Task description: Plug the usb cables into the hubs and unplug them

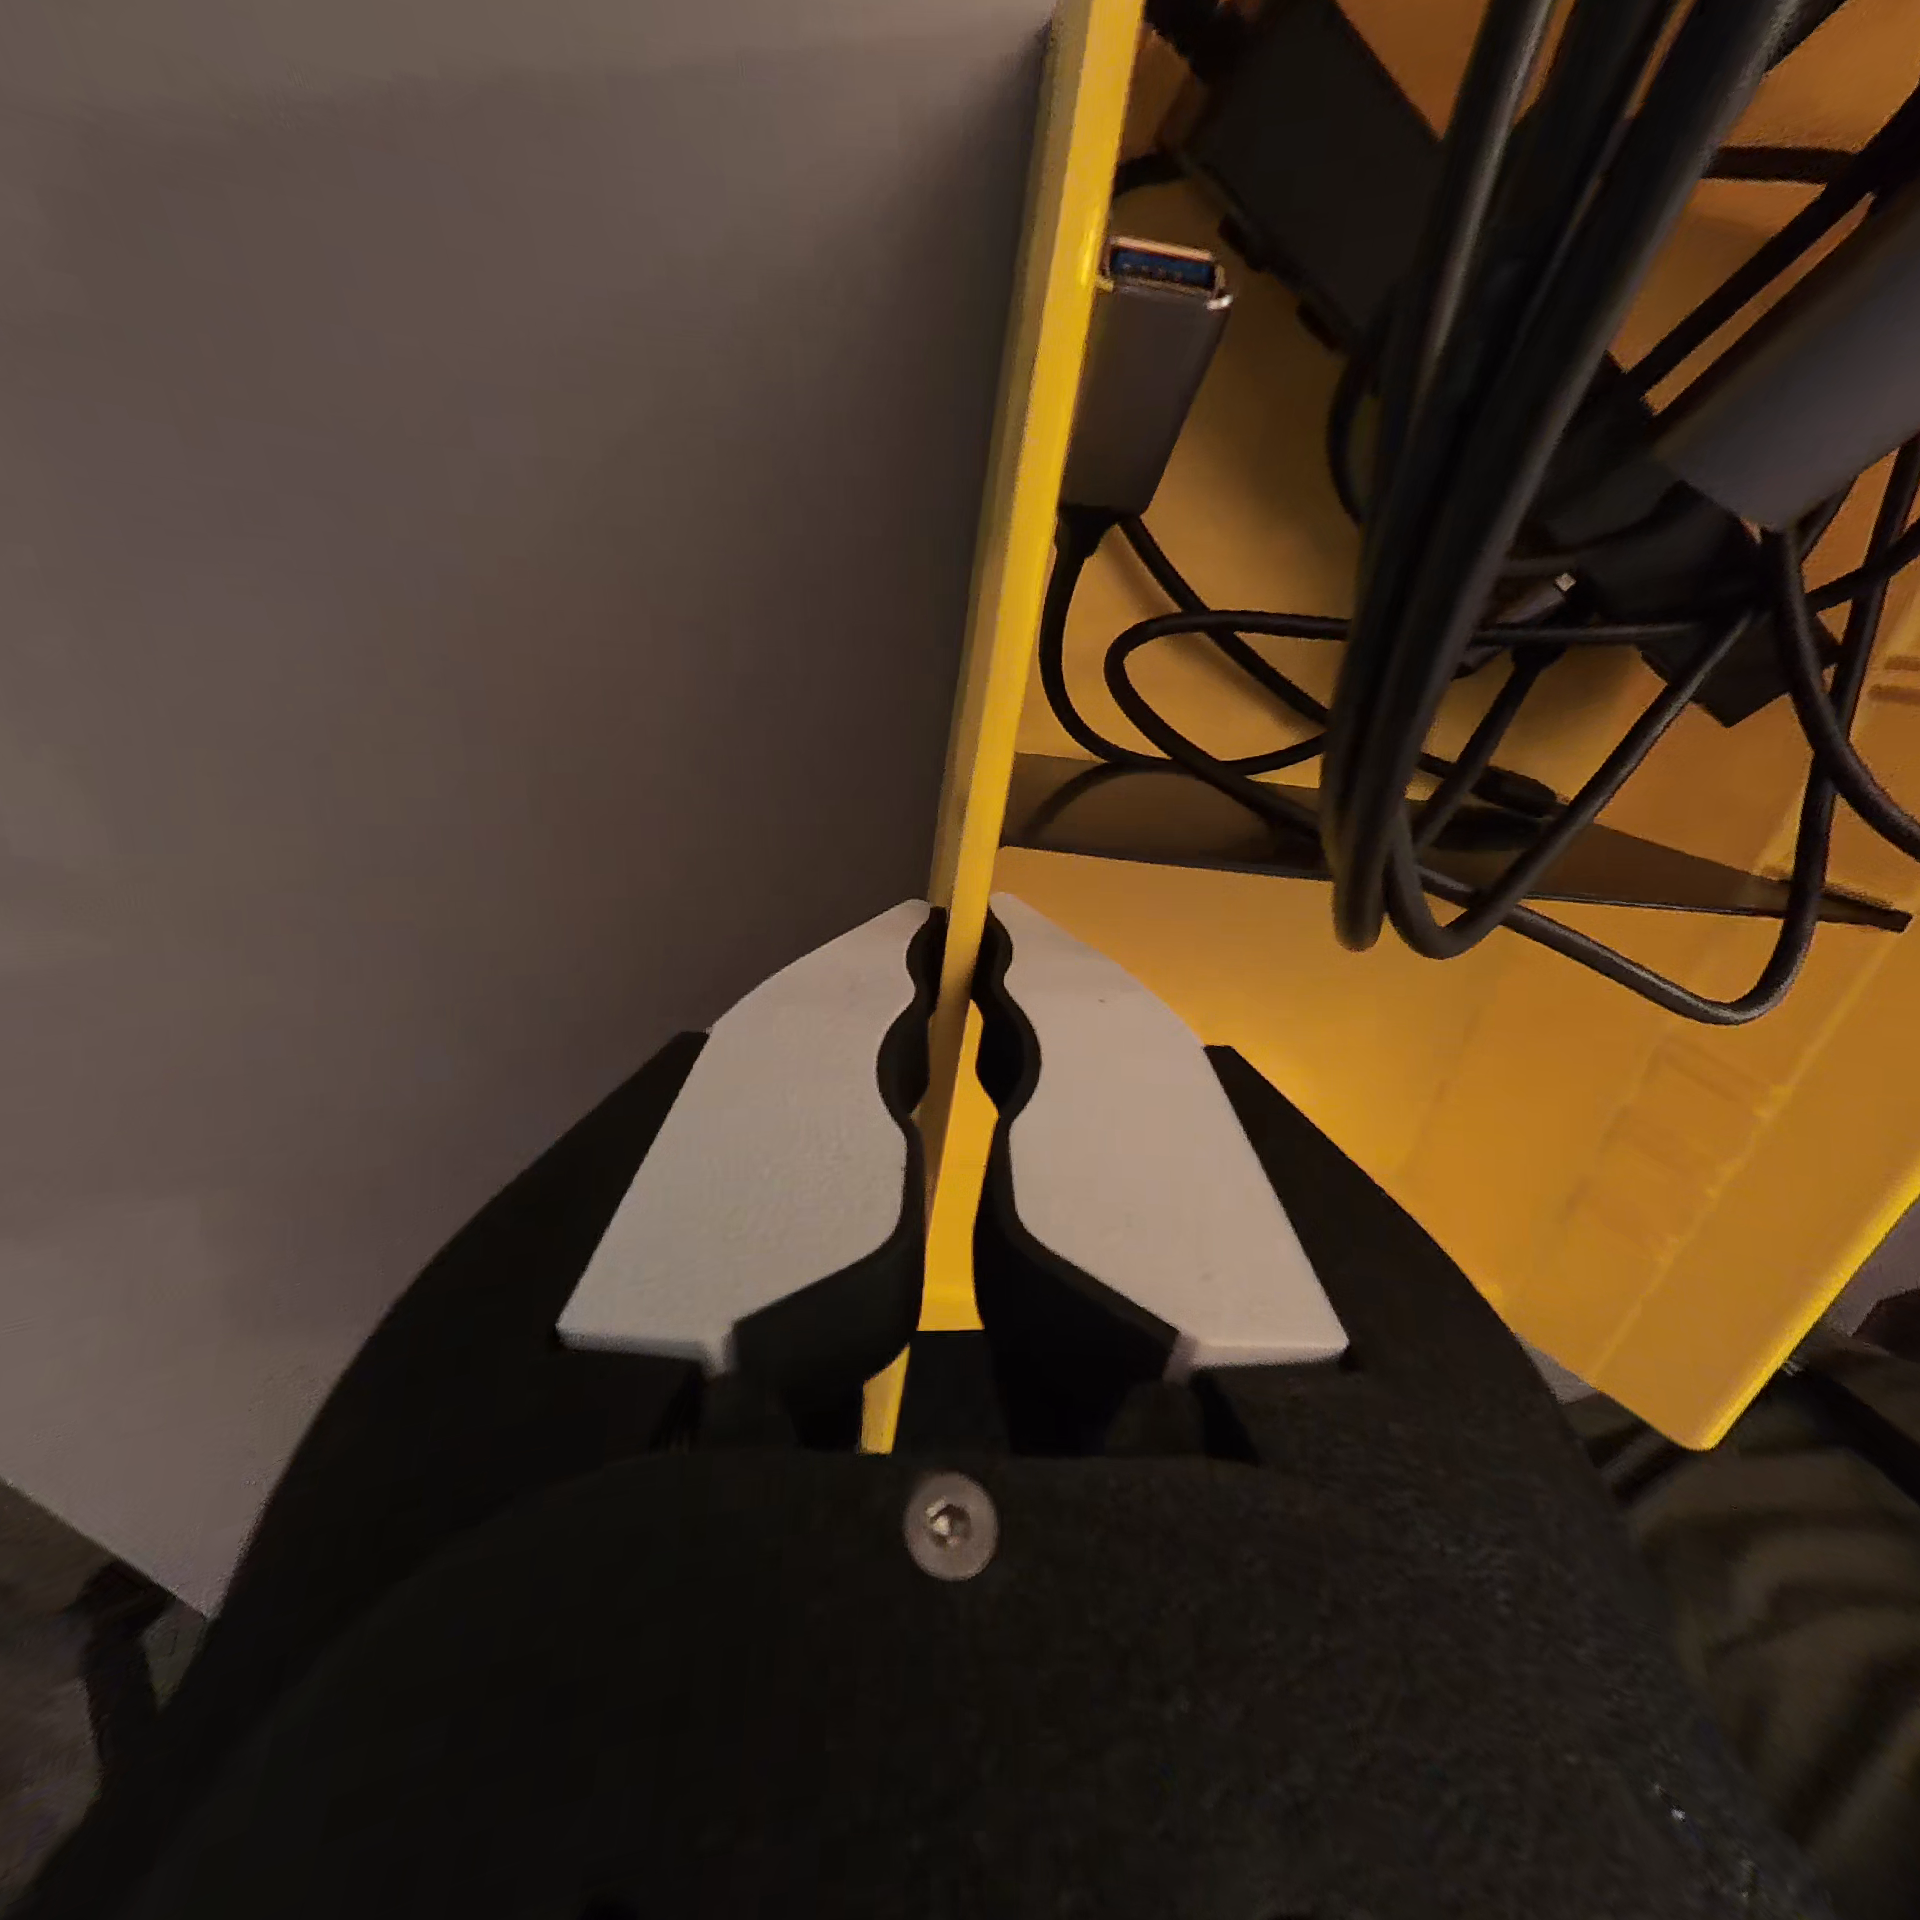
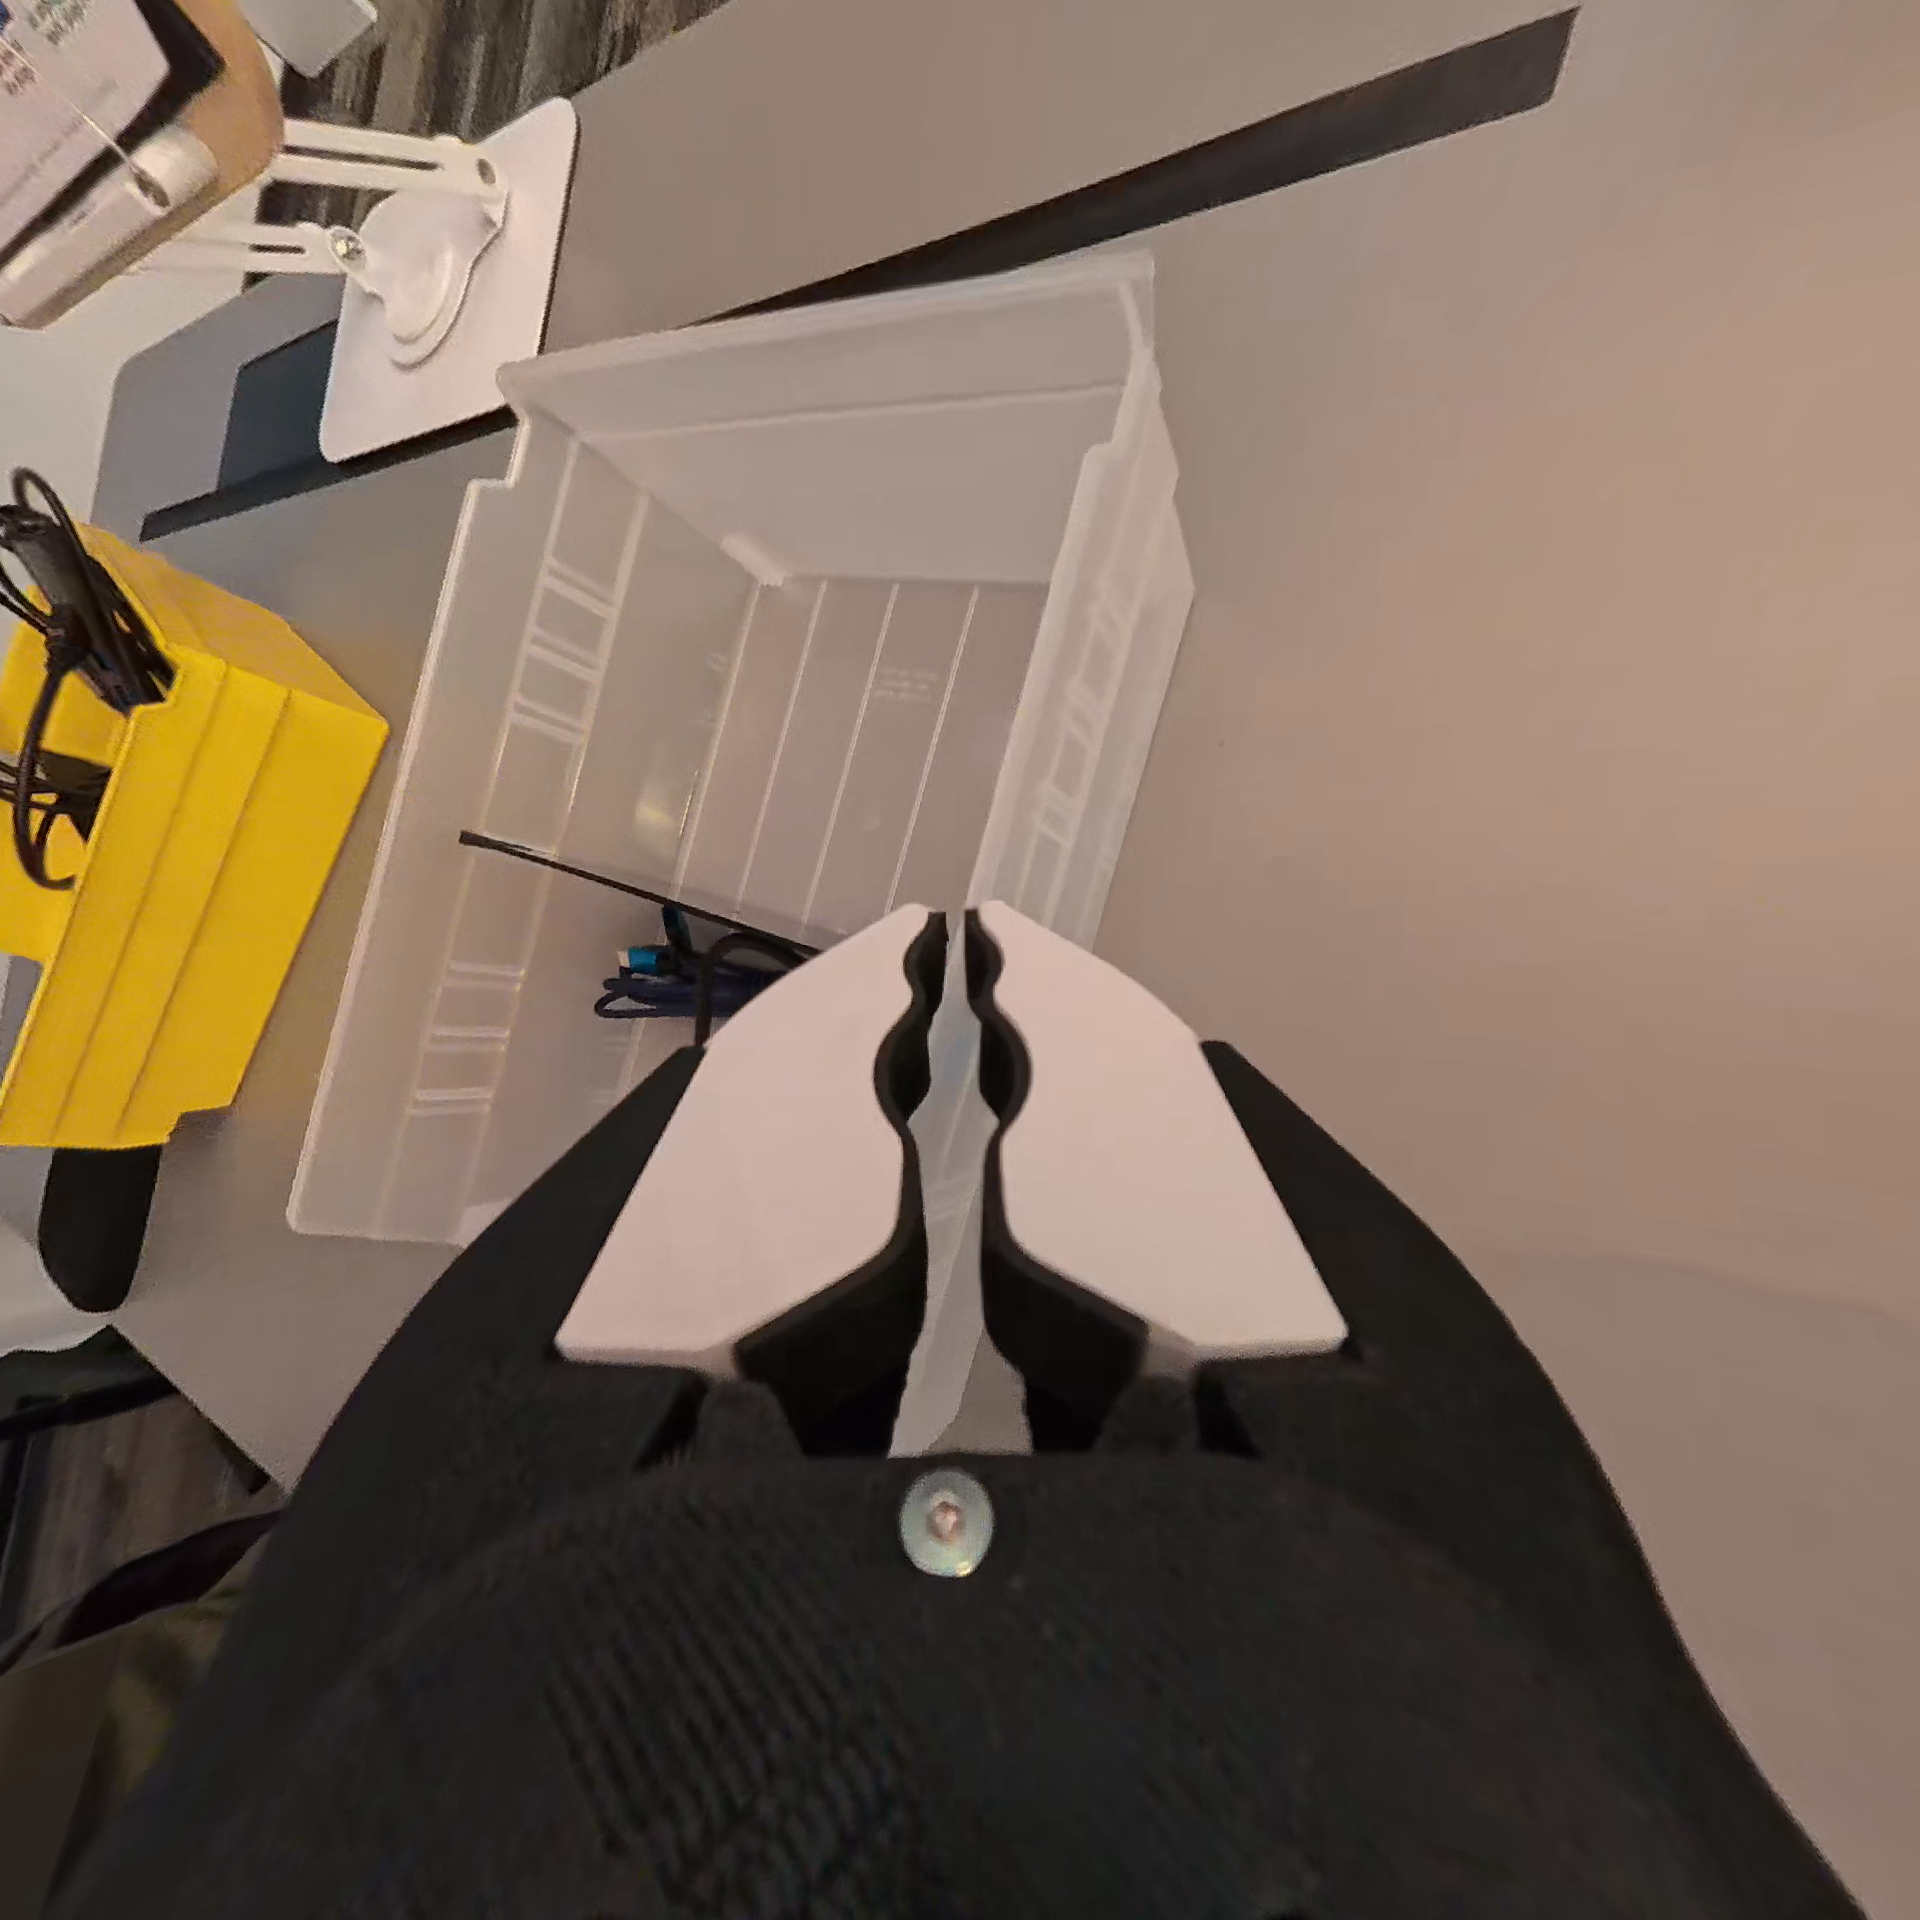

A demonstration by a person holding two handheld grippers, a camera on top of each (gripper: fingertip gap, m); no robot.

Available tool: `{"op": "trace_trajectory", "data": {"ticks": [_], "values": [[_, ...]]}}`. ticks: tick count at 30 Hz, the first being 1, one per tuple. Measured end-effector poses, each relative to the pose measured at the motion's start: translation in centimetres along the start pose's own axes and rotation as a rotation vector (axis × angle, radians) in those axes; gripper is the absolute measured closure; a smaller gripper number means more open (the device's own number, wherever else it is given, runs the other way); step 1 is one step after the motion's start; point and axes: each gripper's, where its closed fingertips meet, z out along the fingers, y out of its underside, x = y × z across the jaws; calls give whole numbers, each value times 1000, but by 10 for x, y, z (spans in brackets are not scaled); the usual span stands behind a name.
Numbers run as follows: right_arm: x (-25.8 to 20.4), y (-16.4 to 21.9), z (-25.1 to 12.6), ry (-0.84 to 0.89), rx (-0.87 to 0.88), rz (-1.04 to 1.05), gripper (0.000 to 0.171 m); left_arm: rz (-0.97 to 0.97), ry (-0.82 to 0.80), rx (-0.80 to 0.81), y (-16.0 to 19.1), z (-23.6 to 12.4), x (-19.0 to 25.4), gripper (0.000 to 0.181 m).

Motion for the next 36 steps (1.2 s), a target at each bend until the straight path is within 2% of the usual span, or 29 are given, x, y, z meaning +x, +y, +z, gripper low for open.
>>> {"op": "trace_trajectory", "data": {"ticks": [6,9,12,14,18,20,25,31,36], "values": [[0,-4,-17,49,52,-8,148,-139,9,58,16,-8,-39,178],[1,7,-10,48,-15,19,139,-225,14,105,23,-12,-60,178],[0,20,6,41,-113,30,140,-285,11,150,29,-15,-79,178],[5,24,11,84,-151,30,145,-310,16,157,35,-17,-87,178],[-1,43,12,44,-245,58,156,-360,55,176,42,-19,-92,177],[-2,56,16,39,-317,68,151,-366,57,187,43,-19,-92,176],[-4,54,25,71,-351,3,152,-382,65,210,43,-18,-92,176],[-41,56,49,14,-444,-56,151,-386,89,230,44,-18,-91,175],[-47,53,56,35,-461,-80,153,-405,104,251,45,-18,-92,174]]}}
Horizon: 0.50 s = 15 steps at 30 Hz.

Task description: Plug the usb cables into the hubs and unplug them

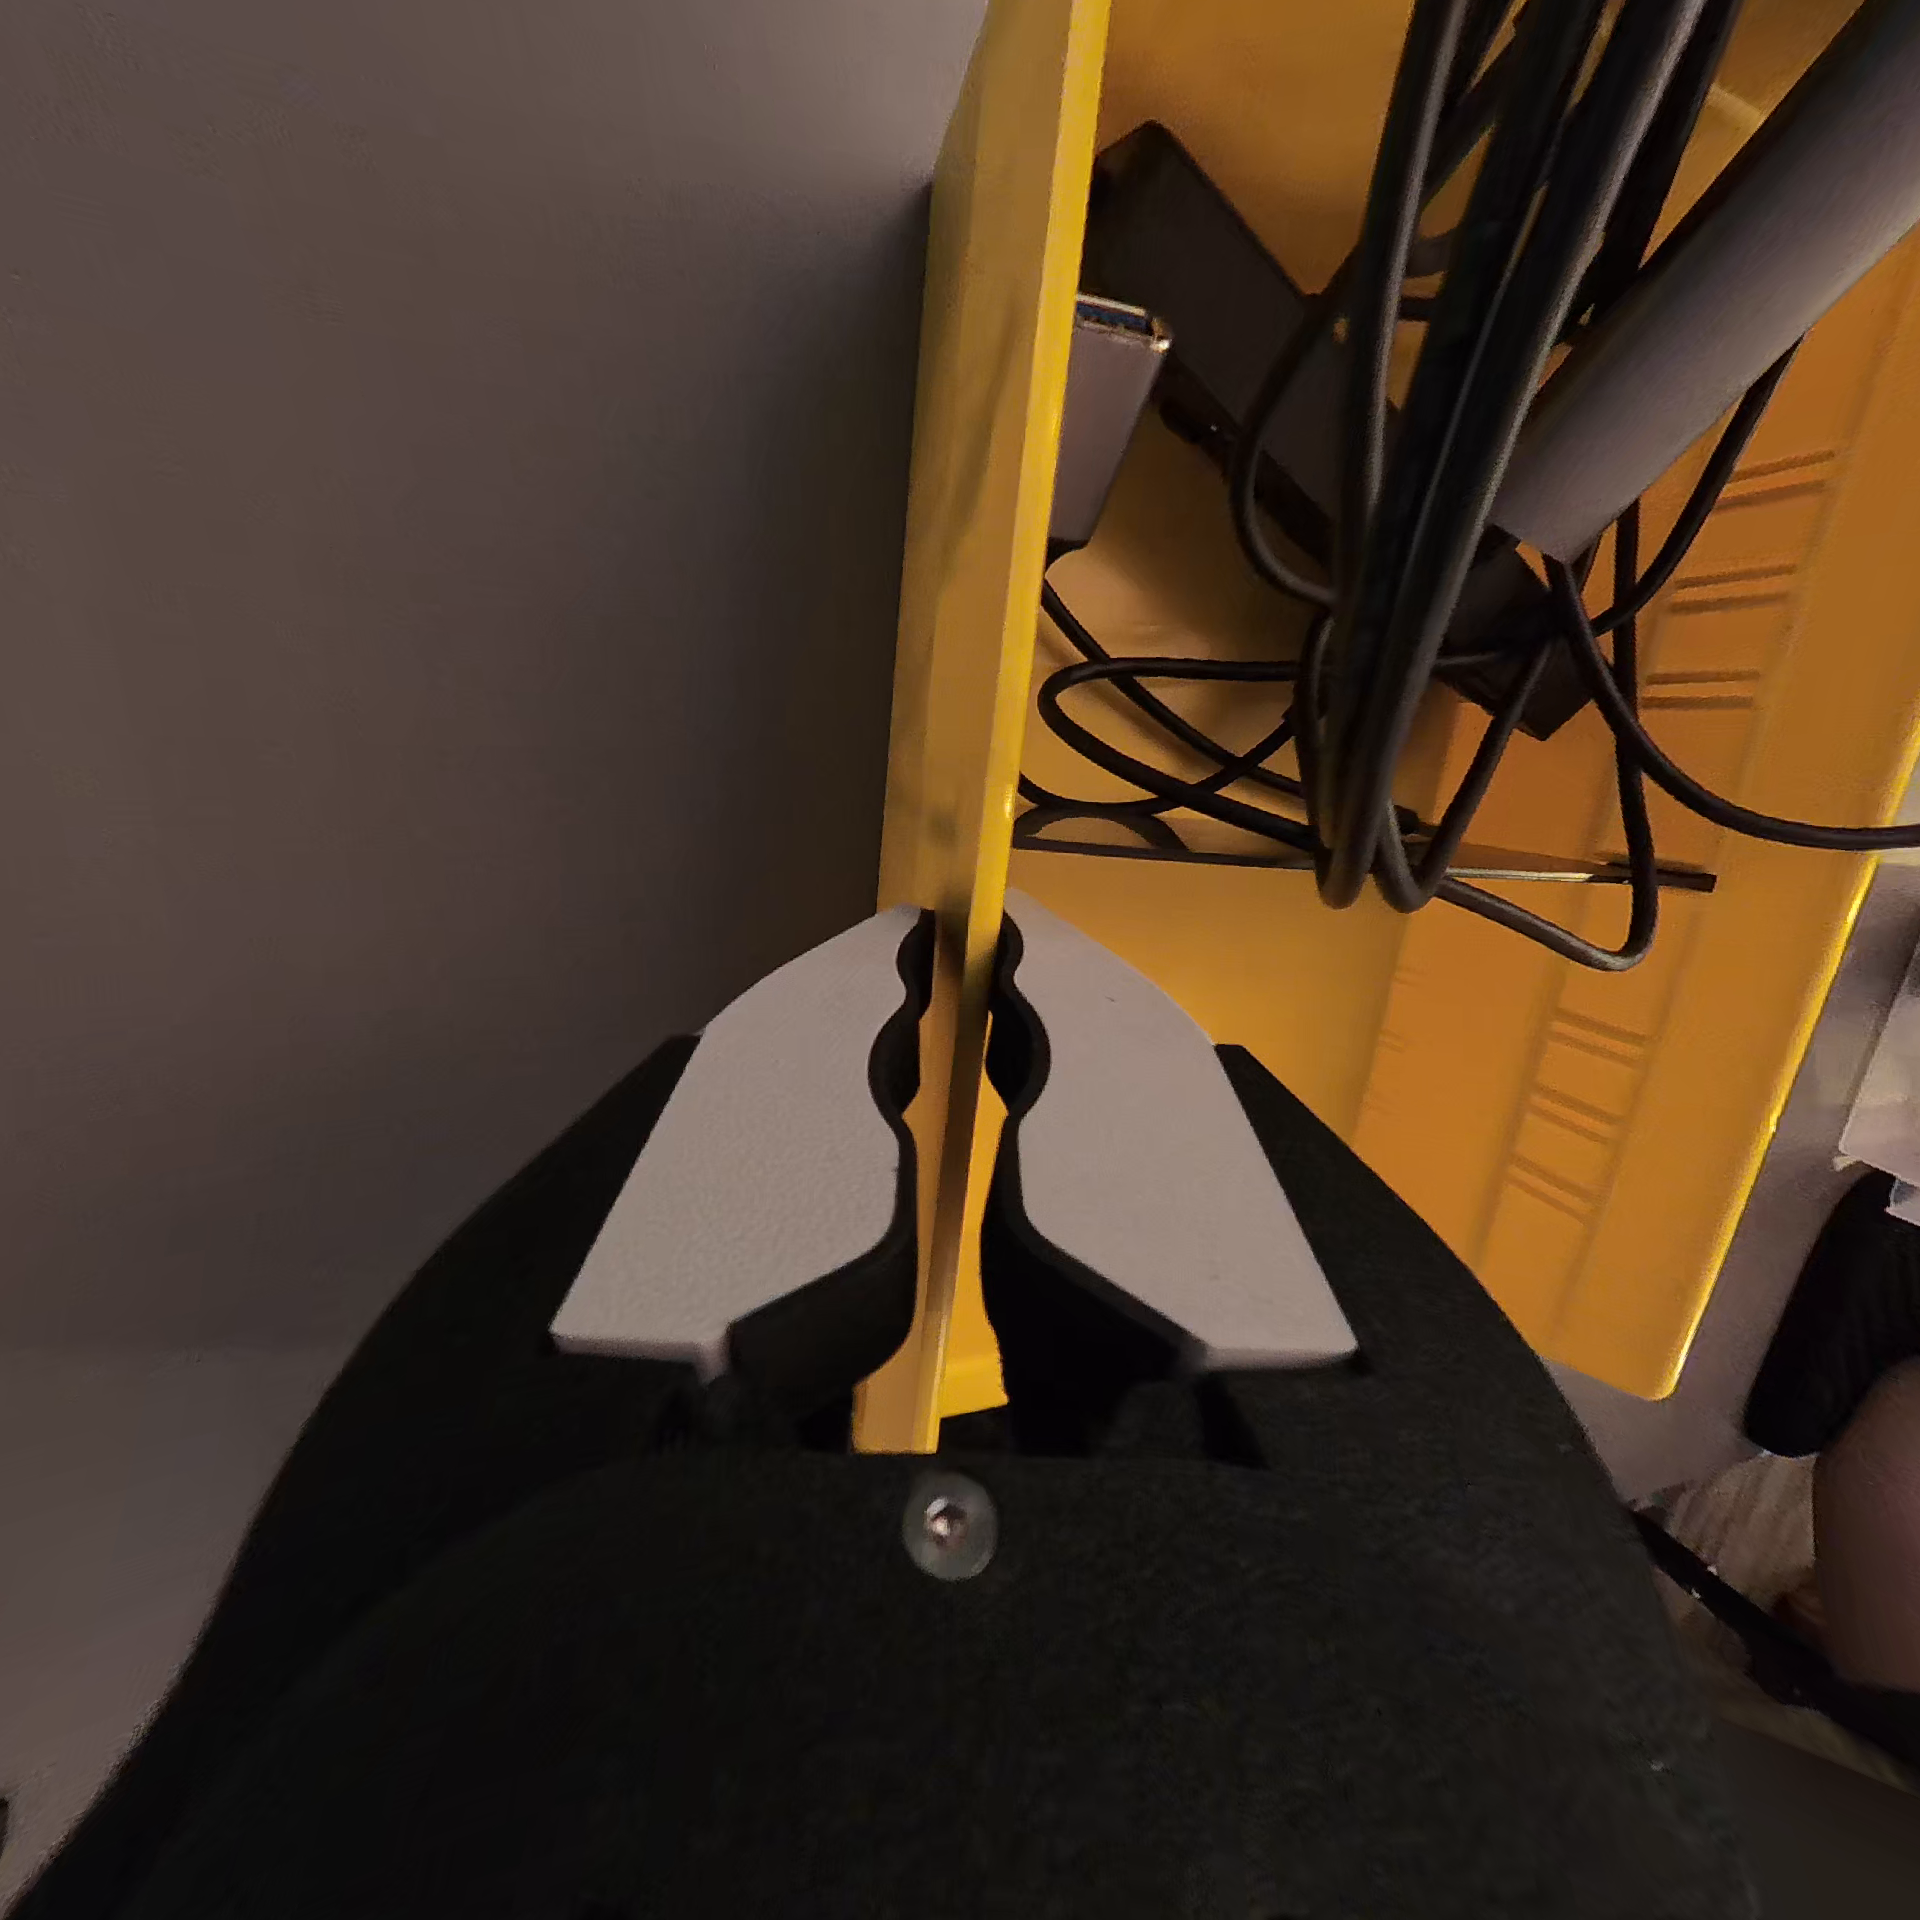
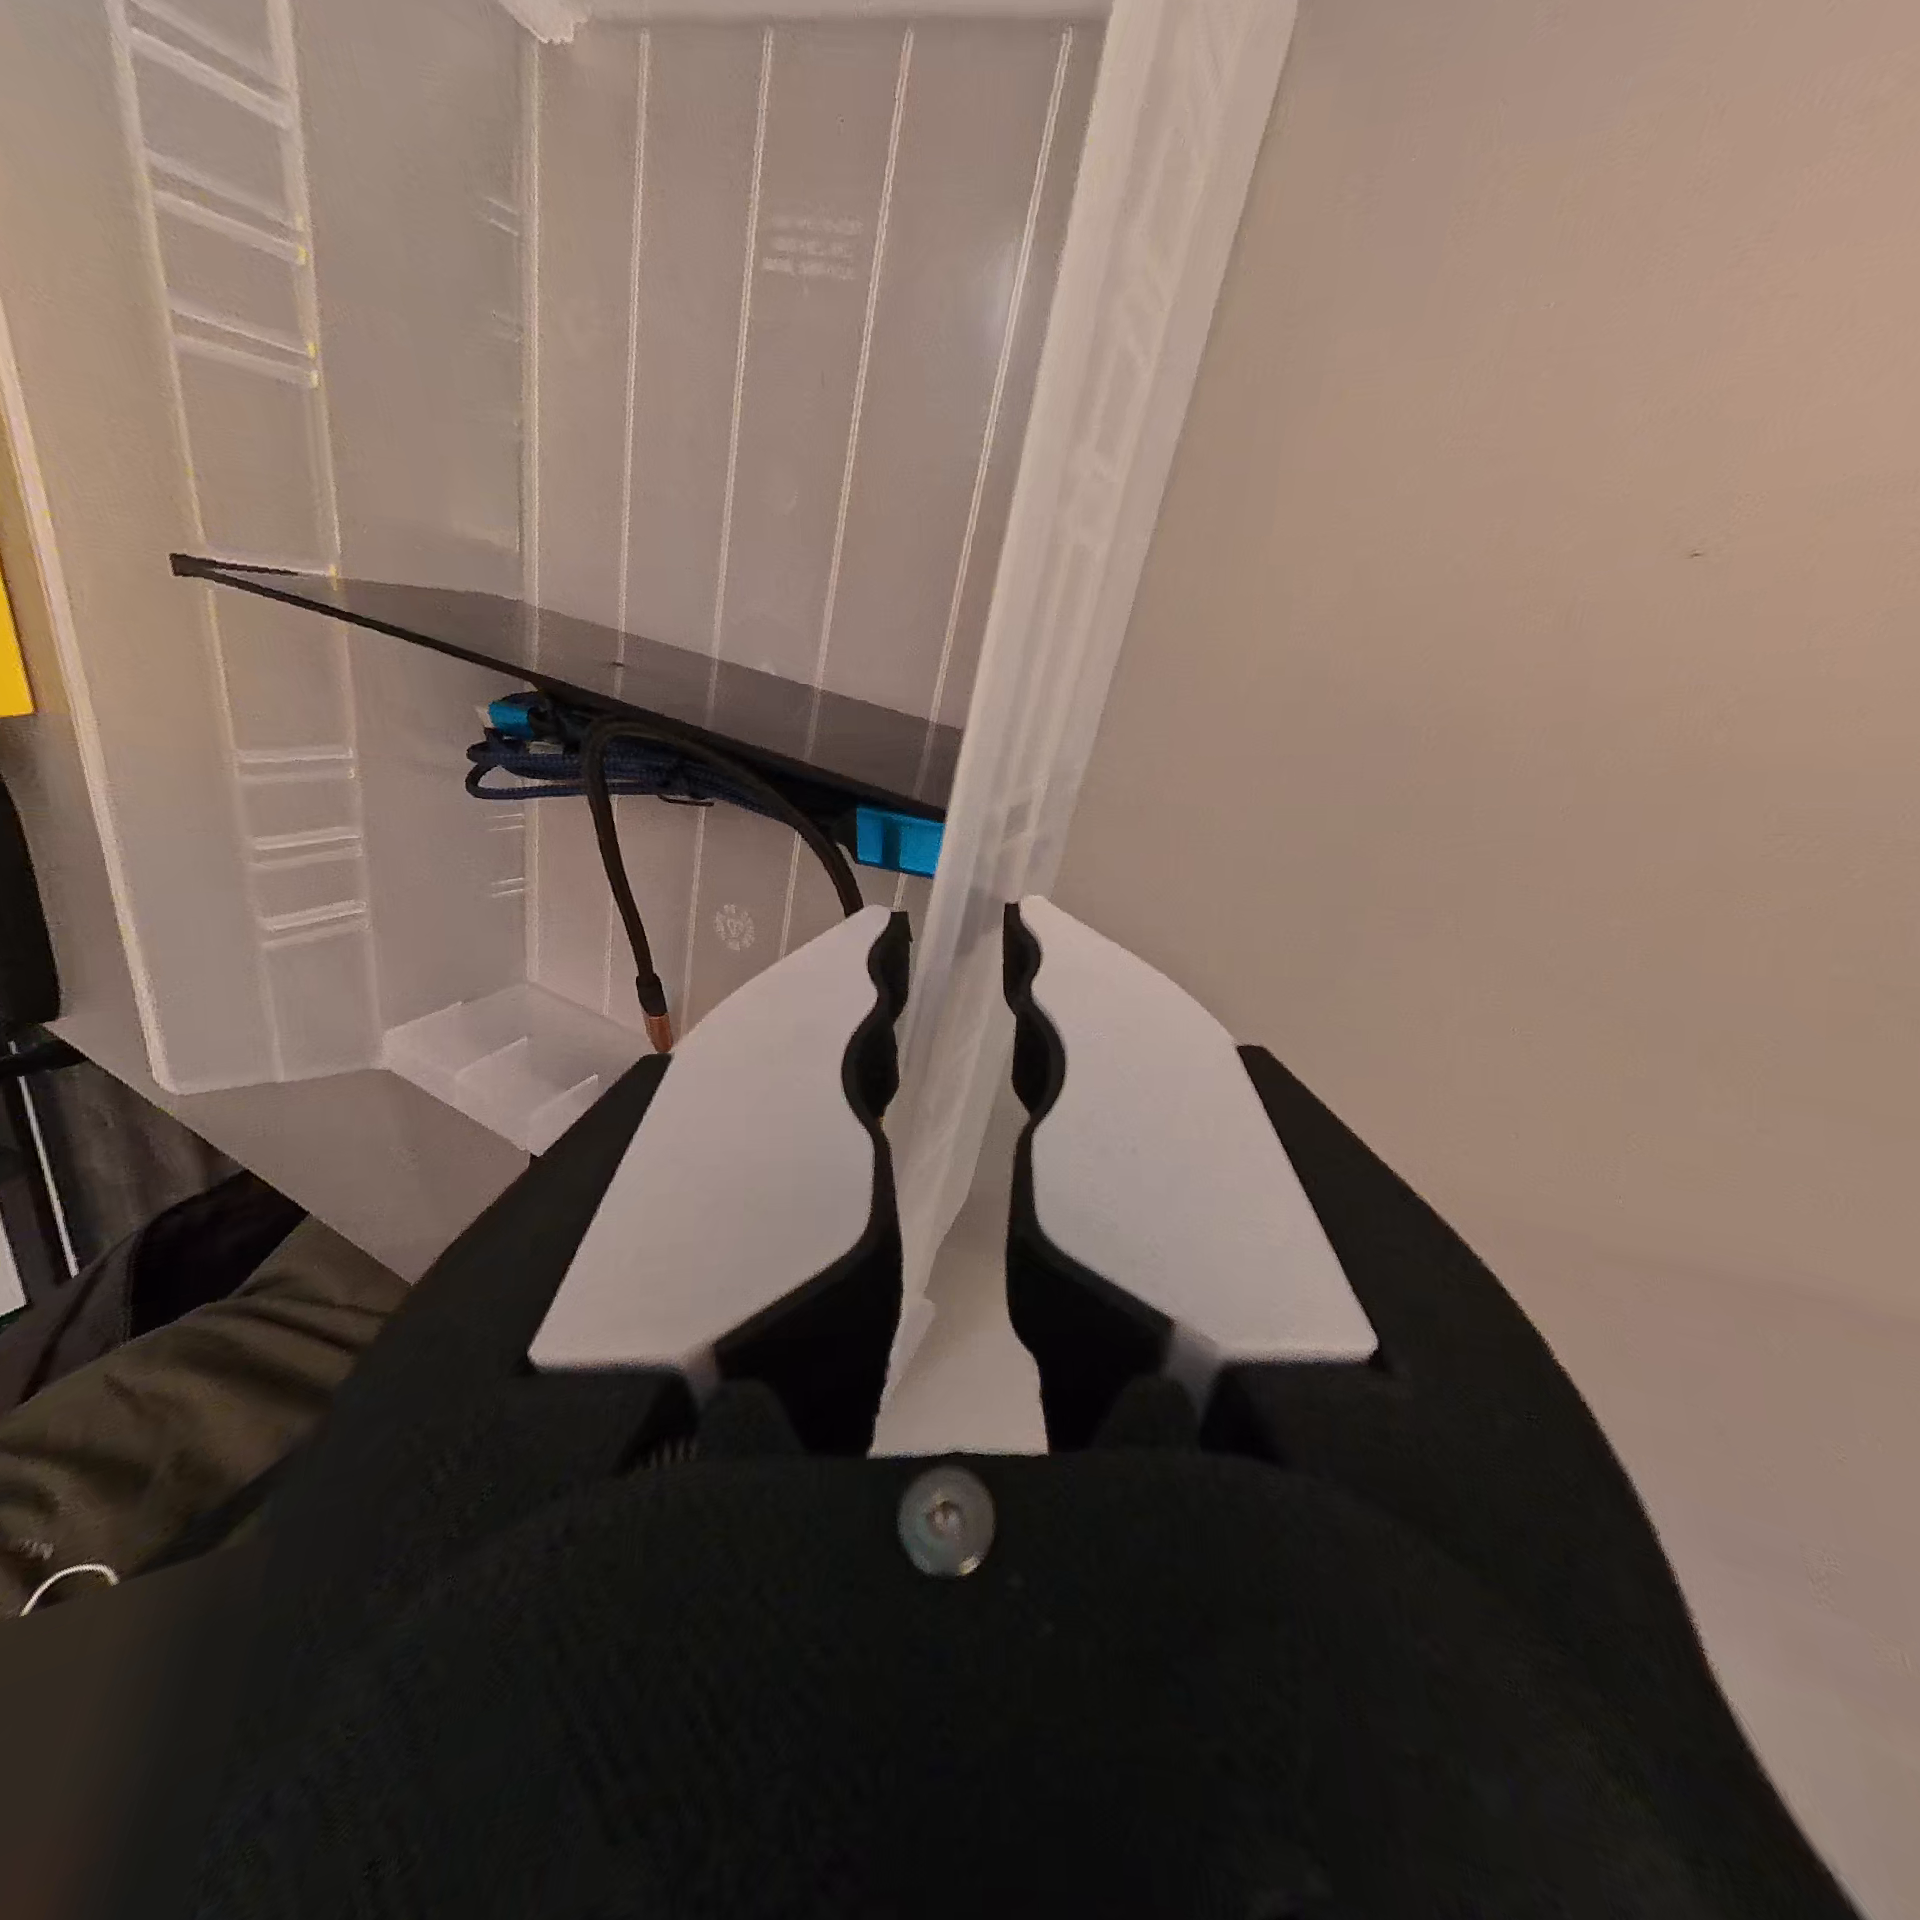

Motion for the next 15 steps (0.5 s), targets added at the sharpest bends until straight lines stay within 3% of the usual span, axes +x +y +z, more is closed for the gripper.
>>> {"op": "trace_trajectory", "data": {"ticks": [8,15], "values": [[-6,8,-1,-185,3,143,143,33,-28,-4,-1,-1,-3,176],[-6,9,0,-89,-31,103,149,28,-18,34,-5,-1,-7,175]]}}
